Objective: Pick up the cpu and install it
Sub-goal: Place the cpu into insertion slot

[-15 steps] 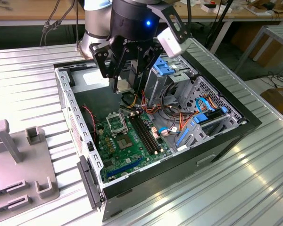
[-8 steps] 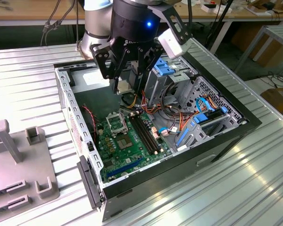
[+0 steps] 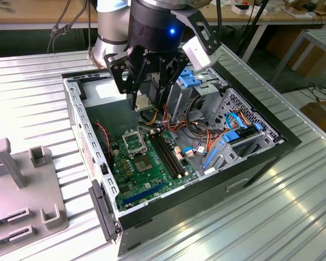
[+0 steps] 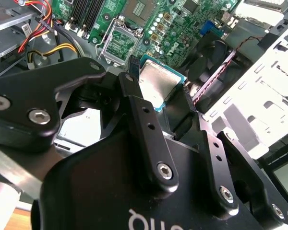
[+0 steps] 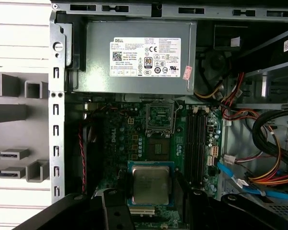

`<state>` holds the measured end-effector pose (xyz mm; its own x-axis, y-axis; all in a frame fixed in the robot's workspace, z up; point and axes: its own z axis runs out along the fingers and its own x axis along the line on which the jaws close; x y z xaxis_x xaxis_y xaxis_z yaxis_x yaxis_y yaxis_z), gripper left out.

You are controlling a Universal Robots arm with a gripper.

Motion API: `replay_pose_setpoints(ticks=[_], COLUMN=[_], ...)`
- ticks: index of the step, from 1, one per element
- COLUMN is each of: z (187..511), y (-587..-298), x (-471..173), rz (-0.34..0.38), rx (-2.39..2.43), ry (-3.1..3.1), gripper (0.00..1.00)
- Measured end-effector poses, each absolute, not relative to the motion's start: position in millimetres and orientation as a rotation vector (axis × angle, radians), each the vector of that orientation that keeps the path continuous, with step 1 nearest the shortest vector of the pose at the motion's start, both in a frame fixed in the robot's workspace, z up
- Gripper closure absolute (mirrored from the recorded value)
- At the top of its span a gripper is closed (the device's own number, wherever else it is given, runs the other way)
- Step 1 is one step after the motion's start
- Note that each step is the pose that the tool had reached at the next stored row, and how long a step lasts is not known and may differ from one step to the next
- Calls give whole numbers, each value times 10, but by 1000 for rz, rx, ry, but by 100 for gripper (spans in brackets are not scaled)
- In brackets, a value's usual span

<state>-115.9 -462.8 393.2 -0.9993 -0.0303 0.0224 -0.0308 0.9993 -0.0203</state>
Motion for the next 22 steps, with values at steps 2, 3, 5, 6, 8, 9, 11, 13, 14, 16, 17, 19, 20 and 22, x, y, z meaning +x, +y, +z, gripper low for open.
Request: replay_pose_setpoints(ticks=[2,3,5,6,8,9,11,13,14,16,17,19,20,22], z=[3912,3900,3883,3877,3859,3853,3846,3845,3843,3842,3841,3840,3839,3836], y=[-4629,-4630,-4630,-4630,-4631,-4632,-4632,-4633,-4633,-4635,-4636,-4642,-4644,-4650], x=[-1146,-1131,-1107,-1097,-1079,-1077,-1074,-1072,-1072,-1072,-1072,-1072,-1072,-1072], rz=[32,32,32,32,32,32,32,32,32,32,32,32,32,32], rx=[48,48,48,48,48,48,47,48,48,48,48,48,48,48], ry=[-3119,-3119,-3119,-3119,-3119,-3119,-3119,-3119,-3119,-3119,-3119,-3119,-3119,-3119], gripper=[53,53,53,53,53,53,53,53,53,53,53,53,53,53])
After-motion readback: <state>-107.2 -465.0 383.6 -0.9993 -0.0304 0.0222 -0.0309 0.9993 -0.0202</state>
